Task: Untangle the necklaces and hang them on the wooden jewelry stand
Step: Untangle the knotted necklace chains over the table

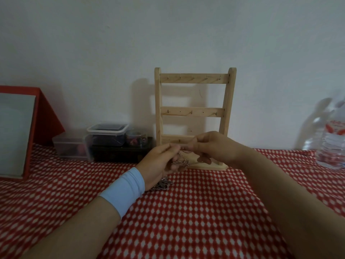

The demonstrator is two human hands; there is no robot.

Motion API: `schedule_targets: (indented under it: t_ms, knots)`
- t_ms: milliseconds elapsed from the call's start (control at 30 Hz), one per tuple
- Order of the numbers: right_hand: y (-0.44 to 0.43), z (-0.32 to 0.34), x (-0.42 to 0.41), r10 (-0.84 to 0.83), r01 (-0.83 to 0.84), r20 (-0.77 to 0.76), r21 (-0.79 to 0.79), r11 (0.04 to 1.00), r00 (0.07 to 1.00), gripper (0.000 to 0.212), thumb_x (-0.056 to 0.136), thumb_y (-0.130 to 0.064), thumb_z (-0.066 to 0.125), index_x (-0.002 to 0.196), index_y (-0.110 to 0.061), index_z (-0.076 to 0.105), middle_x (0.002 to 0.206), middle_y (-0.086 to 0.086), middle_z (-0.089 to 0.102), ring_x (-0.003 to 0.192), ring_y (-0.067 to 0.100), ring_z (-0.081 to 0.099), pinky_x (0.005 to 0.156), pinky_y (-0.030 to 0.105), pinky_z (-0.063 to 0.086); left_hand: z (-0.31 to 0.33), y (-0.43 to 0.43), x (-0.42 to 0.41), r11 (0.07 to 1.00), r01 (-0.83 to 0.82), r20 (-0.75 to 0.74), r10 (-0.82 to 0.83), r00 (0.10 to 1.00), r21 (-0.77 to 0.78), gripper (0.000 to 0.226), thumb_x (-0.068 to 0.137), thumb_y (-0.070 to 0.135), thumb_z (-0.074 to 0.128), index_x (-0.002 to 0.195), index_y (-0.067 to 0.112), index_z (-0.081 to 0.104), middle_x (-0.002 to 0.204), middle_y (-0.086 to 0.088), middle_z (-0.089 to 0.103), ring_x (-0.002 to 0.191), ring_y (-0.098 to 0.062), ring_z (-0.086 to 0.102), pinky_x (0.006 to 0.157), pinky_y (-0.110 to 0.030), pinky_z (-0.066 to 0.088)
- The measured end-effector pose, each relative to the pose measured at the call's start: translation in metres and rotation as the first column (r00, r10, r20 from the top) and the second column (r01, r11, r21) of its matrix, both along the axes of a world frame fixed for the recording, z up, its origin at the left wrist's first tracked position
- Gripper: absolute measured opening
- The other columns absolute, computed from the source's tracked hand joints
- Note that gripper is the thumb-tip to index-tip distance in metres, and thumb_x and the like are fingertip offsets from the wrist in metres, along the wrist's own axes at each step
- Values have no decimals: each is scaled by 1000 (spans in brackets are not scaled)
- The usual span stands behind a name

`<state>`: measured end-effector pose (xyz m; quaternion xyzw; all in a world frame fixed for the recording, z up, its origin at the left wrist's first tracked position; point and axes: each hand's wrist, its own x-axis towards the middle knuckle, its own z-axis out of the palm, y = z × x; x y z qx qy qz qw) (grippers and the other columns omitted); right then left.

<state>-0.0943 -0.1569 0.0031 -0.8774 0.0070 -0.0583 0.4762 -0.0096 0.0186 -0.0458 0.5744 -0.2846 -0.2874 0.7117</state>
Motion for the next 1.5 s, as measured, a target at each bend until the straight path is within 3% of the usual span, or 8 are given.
schedule_targets:
  t_ms: [100, 267, 567, 800, 1033, 1233, 1400, 1500]
  knots:
    - [-2, 0, 0, 49, -47, -6, 179, 983, 999, 23, 103, -23, 57, 95, -5, 70, 65, -1, 52, 52, 13, 45, 79, 42, 47, -1, 1, 1, 999, -24, 52, 22, 998, 33, 17, 95, 15, 57, 105, 6, 67, 88, -9, 62, 51, -6, 47, 87, -40, 57]
    - [2, 7, -1, 35, -69, -128, -270, 960, 991, 14, 90, -27, 75, 102, -22, 80, 61, -14, 65, 59, 12, 50, 56, 22, 43, 0, 0, 4, 1000, -13, 64, 13, 998, 9, 15, 95, 11, 56, 103, 0, 64, 73, -2, 60, 52, -8, 45, 75, -34, 55]
    - [1, -1, 6, -189, 181, -11, 359, 916, 982, 27, 105, -16, 45, 97, -5, 69, 55, 0, 42, 43, 15, 40, 81, 45, 57, -5, 4, 8, 944, -226, 481, 87, 872, 239, 34, 78, 7, 77, 107, 24, 68, 78, 7, 51, 74, -6, 55, 81, -22, 53]
    - [-1, -5, 10, -193, 190, -29, 373, 908, 981, 26, 105, -17, 45, 103, -8, 70, 60, 0, 52, 49, 15, 40, 67, 36, 58, -7, 2, 6, 944, -234, 483, 97, 870, 232, 18, 87, 17, 70, 96, 32, 73, 93, 2, 70, 77, -16, 68, 80, -35, 60]
    - [-4, -6, 9, -251, 257, -56, 225, 940, 966, 27, 98, -4, 45, 95, -8, 72, 58, 0, 45, 46, 13, 39, 77, 41, 58, -7, 5, 6, 937, -235, 607, 31, 794, 260, 19, 92, 21, 63, 94, 38, 72, 100, 21, 70, 96, 8, 63, 87, -11, 46]
    - [-9, 1, 4, -105, 99, 17, 216, 971, 994, 32, 84, 1, 44, 62, -6, 67, 69, 11, 60, 67, 29, 51, 75, 39, 52, -7, 3, 11, 916, -352, 644, 152, 750, 193, 12, 85, 18, 71, 83, 29, 76, 86, 14, 74, 83, 3, 67, 81, -13, 49]
    - [-6, 4, -4, 4, -2, -21, 122, 993, 1000, 28, 91, 2, 51, 82, -4, 77, 76, 11, 73, 51, 11, 47, 77, 33, 55, -6, 2, 11, 854, -475, 749, 170, 640, 212, 14, 88, 26, 66, 74, 28, 72, 81, 13, 72, 82, -3, 66, 81, -24, 51]
    - [-5, 5, -5, 3, 0, -33, 101, 995, 999, 25, 93, 2, 52, 90, -2, 77, 85, 13, 78, 47, 8, 41, 91, 41, 56, -2, 1, 12, 888, -403, 587, 208, 782, 223, 26, 93, 30, 59, 78, 14, 73, 85, -4, 73, 81, -19, 68, 85, -43, 56]
